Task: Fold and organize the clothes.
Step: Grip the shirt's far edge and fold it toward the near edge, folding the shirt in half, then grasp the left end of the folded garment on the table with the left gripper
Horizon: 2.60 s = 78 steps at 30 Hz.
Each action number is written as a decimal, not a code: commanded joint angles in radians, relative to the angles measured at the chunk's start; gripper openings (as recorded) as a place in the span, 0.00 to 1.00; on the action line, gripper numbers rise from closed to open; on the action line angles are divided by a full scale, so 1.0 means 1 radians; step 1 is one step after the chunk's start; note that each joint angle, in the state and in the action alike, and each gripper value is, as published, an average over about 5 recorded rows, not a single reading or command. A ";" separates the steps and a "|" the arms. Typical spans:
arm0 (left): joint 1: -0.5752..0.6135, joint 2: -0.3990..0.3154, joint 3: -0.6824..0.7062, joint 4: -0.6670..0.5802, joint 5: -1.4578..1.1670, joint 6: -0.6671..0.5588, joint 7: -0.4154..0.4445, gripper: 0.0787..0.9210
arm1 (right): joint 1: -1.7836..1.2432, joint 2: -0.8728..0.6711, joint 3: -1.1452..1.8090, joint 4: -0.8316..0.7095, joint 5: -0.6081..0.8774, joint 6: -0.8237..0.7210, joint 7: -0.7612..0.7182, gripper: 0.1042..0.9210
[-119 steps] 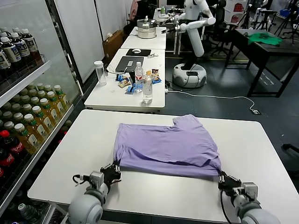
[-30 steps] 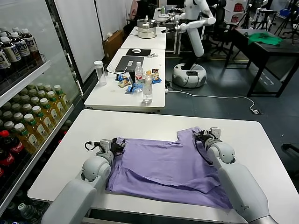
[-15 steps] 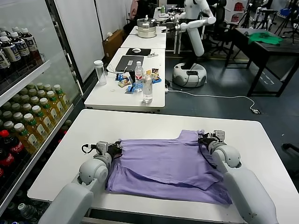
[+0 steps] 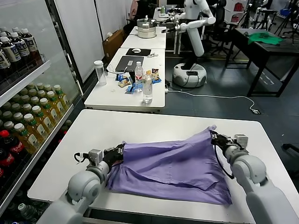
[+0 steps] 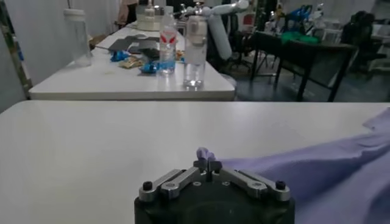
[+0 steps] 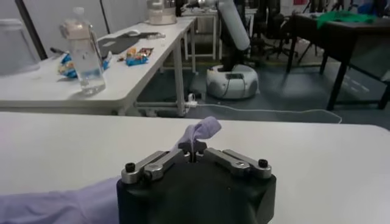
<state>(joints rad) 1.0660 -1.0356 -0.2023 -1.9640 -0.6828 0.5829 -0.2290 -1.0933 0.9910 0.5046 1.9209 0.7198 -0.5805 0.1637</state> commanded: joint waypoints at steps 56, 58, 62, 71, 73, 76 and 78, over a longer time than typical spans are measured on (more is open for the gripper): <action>0.265 -0.258 0.006 -0.063 0.348 -0.021 -0.172 0.88 | -0.487 0.194 0.169 0.296 -0.251 0.018 -0.002 0.88; 0.264 -0.273 0.007 -0.045 0.359 -0.024 -0.180 0.88 | -0.488 0.194 0.169 0.296 -0.251 0.018 -0.002 0.88; 0.270 -0.294 0.008 -0.023 0.377 -0.032 -0.191 0.81 | -0.486 0.194 0.169 0.297 -0.250 0.019 -0.002 0.88; 0.294 -0.306 0.002 -0.022 0.389 -0.037 -0.196 0.49 | -0.481 0.192 0.170 0.299 -0.245 0.019 -0.003 0.88; 0.290 -0.301 -0.006 -0.020 0.380 -0.037 -0.194 0.43 | -0.477 0.192 0.170 0.298 -0.243 0.018 -0.003 0.88; 0.277 -0.280 -0.031 -0.015 0.354 -0.037 -0.191 0.32 | -0.472 0.188 0.170 0.298 -0.238 0.018 -0.002 0.88; 0.268 -0.256 -0.056 -0.016 0.331 -0.037 -0.186 0.25 | -0.469 0.186 0.171 0.297 -0.234 0.018 -0.001 0.88</action>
<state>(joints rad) 1.3369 -1.3003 -0.2257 -1.9921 -0.3287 0.5452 -0.4069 -1.5622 1.1765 0.6744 2.2151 0.4824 -0.5624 0.1617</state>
